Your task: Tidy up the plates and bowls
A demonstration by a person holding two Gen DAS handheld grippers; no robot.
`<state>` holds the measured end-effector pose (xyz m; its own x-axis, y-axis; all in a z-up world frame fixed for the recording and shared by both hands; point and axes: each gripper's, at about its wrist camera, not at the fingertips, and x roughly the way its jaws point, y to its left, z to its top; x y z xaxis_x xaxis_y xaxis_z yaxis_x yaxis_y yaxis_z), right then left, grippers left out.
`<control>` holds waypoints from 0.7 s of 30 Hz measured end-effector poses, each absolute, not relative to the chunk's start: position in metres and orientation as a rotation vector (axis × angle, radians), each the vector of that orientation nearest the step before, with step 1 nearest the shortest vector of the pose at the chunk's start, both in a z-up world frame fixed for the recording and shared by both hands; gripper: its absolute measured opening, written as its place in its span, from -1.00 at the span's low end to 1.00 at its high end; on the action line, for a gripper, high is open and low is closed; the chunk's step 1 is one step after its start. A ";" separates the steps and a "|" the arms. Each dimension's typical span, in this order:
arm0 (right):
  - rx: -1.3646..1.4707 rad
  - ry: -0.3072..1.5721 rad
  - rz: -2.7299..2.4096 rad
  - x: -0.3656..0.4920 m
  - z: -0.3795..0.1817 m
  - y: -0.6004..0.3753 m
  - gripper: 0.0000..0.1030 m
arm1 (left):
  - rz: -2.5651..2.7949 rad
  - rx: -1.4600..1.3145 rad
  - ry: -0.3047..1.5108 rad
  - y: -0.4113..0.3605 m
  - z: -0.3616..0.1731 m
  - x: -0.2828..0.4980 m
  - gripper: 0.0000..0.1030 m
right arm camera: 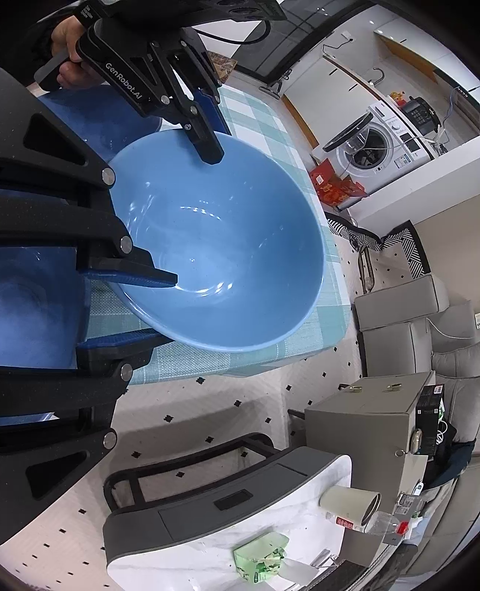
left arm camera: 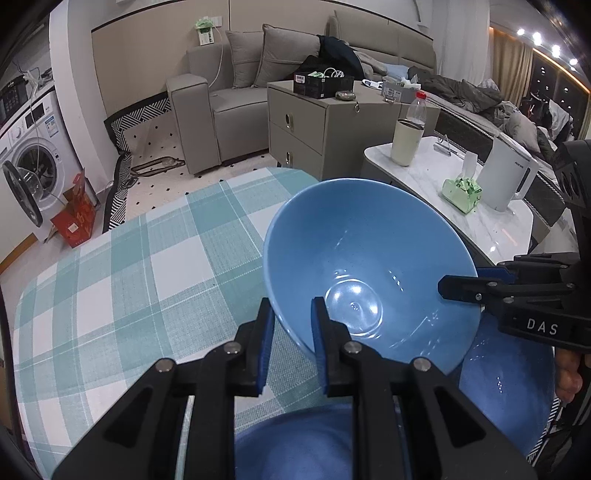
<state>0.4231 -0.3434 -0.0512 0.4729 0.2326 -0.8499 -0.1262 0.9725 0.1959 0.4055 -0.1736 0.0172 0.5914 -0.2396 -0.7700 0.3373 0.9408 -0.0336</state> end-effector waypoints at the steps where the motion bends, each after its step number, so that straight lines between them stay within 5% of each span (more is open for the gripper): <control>1: 0.110 1.052 0.220 0.422 -0.049 -0.343 -0.56 | -0.336 0.122 0.871 -0.174 0.020 0.405 -0.65; 21: 0.080 0.949 0.237 0.376 0.018 -0.331 -0.56 | -0.331 0.115 0.764 -0.158 0.082 0.358 -0.65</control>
